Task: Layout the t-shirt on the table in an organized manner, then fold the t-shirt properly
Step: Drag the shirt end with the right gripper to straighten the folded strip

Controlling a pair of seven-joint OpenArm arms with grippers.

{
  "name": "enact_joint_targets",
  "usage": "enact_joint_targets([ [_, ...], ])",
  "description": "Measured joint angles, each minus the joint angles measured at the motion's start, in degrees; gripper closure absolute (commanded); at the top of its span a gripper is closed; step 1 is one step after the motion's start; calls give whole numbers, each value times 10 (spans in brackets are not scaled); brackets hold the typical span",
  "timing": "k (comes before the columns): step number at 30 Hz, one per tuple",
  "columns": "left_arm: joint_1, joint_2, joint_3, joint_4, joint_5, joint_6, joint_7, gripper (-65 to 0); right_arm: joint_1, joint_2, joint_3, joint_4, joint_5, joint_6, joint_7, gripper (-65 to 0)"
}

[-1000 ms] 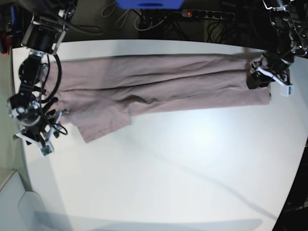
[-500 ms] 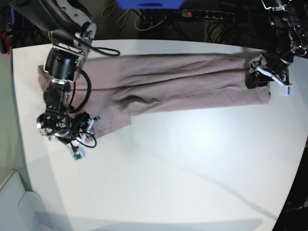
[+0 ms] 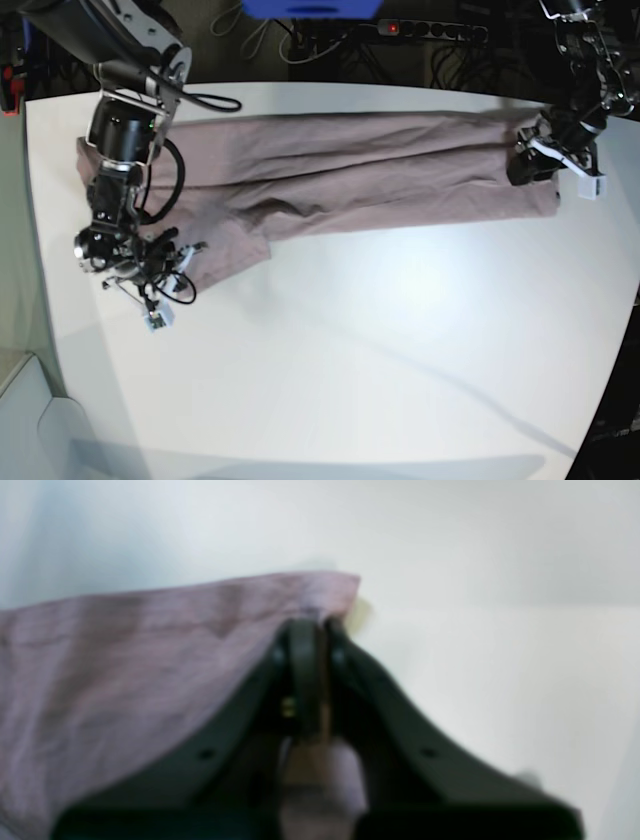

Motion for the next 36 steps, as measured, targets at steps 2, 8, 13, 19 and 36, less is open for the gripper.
enact_joint_targets([
  [2,0,1,0,0,0,0,0,-310,-6,0,0,5,0,0,3,0],
  [8,-2,1,0,0,0,0,2,-310,-45,-4,0,94,-10,0,-38,0],
  [13,-3,2,1,0,0,0,2,-311,-67,-7,1,246,-5,0,-103,0],
  [19,-3,3,2,0,-2,0,2,-311,-139,-12,3,394,-4,0,-173,0],
  [36,-2,3,3,0,-2,-1,2,-317,-318,-27,4,442,-2,0,-148,0],
])
